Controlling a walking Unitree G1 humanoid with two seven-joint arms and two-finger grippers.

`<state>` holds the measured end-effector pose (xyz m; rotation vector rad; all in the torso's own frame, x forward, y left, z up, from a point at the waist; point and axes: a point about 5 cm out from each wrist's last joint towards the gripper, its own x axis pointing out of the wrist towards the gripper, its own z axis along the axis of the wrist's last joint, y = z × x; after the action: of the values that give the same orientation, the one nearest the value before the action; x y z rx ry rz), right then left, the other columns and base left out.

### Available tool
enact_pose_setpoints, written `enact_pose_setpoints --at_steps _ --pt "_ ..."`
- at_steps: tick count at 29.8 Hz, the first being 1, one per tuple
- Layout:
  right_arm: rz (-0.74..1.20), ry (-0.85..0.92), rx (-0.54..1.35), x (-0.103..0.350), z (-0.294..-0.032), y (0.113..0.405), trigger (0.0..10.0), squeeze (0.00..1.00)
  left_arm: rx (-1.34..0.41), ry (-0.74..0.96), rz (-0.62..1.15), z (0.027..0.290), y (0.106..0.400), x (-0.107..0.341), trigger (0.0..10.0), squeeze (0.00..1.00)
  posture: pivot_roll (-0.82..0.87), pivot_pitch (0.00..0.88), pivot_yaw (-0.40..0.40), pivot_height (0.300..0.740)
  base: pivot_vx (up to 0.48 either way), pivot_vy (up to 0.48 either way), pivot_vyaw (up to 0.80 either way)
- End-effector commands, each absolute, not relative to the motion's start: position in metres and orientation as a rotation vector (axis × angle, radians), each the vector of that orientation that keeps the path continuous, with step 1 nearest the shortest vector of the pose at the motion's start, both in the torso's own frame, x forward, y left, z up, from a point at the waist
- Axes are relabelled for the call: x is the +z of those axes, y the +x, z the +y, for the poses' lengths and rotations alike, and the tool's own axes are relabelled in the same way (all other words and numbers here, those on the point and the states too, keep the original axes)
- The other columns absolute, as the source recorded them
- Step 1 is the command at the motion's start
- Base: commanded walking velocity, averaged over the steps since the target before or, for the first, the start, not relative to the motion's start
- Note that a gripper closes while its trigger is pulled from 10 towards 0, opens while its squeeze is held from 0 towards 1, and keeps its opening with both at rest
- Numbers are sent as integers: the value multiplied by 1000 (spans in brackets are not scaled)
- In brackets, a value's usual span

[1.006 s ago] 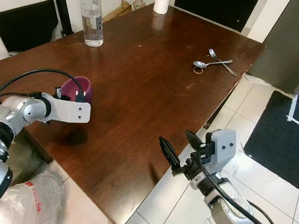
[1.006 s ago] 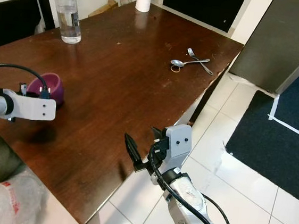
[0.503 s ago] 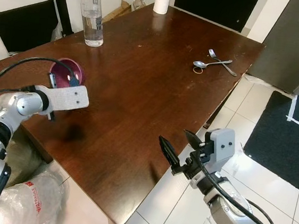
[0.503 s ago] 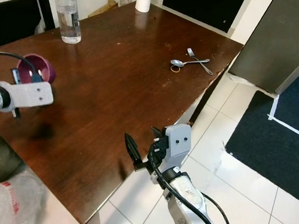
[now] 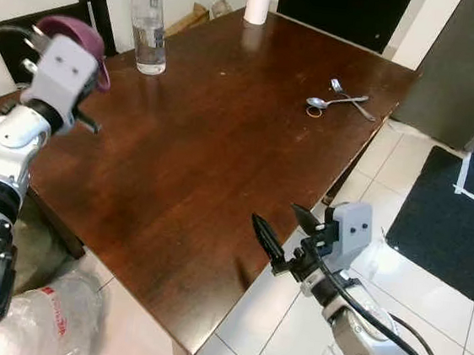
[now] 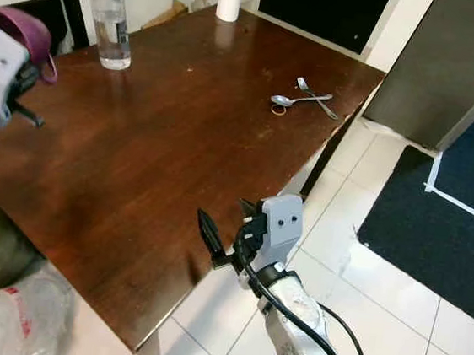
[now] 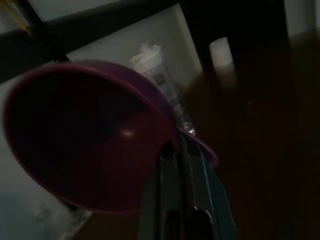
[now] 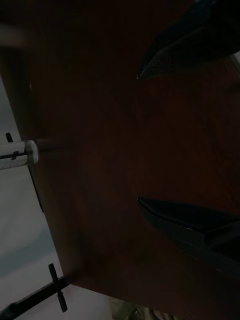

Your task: Setting the table

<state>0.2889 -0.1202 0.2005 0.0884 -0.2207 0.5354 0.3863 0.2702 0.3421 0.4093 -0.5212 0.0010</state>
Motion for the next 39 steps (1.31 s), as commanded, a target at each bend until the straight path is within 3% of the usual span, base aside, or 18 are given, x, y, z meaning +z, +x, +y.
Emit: enact_pose_setpoints --at_steps 1,5,8,15,18,27,39 --pt "-210 95 534 196 -121 289 10000 0 15 346 -584 271 383 355 10000 0 -42 159 64 740 0 0 0" --pt "-215 94 534 197 -121 291 10000 0 -13 228 -656 264 381 367 10000 0 -41 153 66 740 0 0 0" --pt "-219 94 532 197 -121 291 10000 0 -94 46 -707 255 378 376 10000 0 -41 149 69 740 0 0 0" --pt "-221 96 528 196 -121 291 10000 0 -149 -72 -732 252 374 382 10000 0 -41 143 73 740 0 0 0" --pt "-221 97 526 195 -122 290 10000 0 -261 -185 -728 239 369 380 10000 0 -35 136 75 740 0 0 0" --pt "-250 132 417 196 -130 289 10000 0 -305 -153 -613 206 357 339 10000 0 -17 131 85 740 0 0 0" --pt "-279 127 334 200 -141 289 10000 0 -596 12 -504 156 332 315 10000 0 -24 125 102 740 0 0 0"
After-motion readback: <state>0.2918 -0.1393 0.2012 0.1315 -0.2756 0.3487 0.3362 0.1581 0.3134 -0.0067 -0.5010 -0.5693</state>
